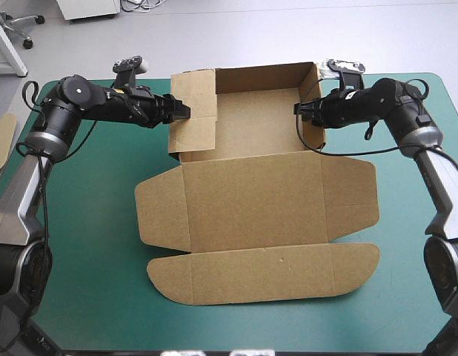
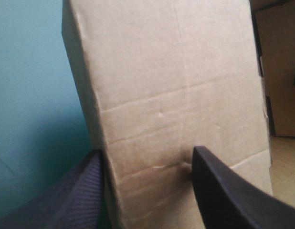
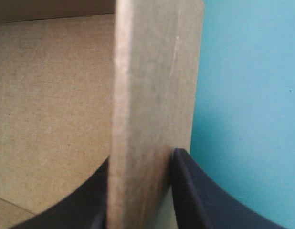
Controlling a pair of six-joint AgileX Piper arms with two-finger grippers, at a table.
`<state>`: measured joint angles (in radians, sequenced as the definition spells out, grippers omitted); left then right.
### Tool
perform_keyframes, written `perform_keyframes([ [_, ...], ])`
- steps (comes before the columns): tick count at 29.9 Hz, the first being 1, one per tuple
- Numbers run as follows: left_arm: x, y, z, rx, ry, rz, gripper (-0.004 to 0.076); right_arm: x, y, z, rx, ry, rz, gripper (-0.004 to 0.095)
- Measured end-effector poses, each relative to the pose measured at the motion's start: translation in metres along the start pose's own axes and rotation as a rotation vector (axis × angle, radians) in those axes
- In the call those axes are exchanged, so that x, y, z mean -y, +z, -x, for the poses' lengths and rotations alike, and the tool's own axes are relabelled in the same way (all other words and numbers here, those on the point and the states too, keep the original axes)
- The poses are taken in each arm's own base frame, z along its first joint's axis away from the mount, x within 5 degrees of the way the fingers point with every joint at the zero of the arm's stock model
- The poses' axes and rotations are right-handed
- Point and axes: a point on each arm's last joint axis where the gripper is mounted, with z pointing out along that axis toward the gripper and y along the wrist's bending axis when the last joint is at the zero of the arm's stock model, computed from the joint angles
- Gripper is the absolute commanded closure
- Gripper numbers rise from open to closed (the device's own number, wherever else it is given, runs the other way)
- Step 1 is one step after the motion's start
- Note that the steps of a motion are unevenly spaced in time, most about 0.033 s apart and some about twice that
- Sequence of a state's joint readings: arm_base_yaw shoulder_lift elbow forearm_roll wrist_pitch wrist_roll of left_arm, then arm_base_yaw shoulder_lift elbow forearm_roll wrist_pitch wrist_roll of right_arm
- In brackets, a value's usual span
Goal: Fold the box
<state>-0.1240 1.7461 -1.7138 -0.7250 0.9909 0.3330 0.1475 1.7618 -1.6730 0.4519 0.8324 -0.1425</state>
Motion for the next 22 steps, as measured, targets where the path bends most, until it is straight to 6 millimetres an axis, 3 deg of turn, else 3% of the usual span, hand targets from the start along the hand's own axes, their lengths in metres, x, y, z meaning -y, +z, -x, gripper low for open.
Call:
perform_keyframes([
  [11, 0.012, 0.013, -0.005, -0.074, 0.018, 0.022, 0.0331, 0.0, 0.0, -0.002, -0.02, 0.007, -0.001, 0.0917],
  [22, 0.027, 0.03, 0.007, -0.164, 0.078, 0.149, 0.0345, 0.003, 0.008, -0.006, -0.062, 0.022, -0.001, 0.0917],
])
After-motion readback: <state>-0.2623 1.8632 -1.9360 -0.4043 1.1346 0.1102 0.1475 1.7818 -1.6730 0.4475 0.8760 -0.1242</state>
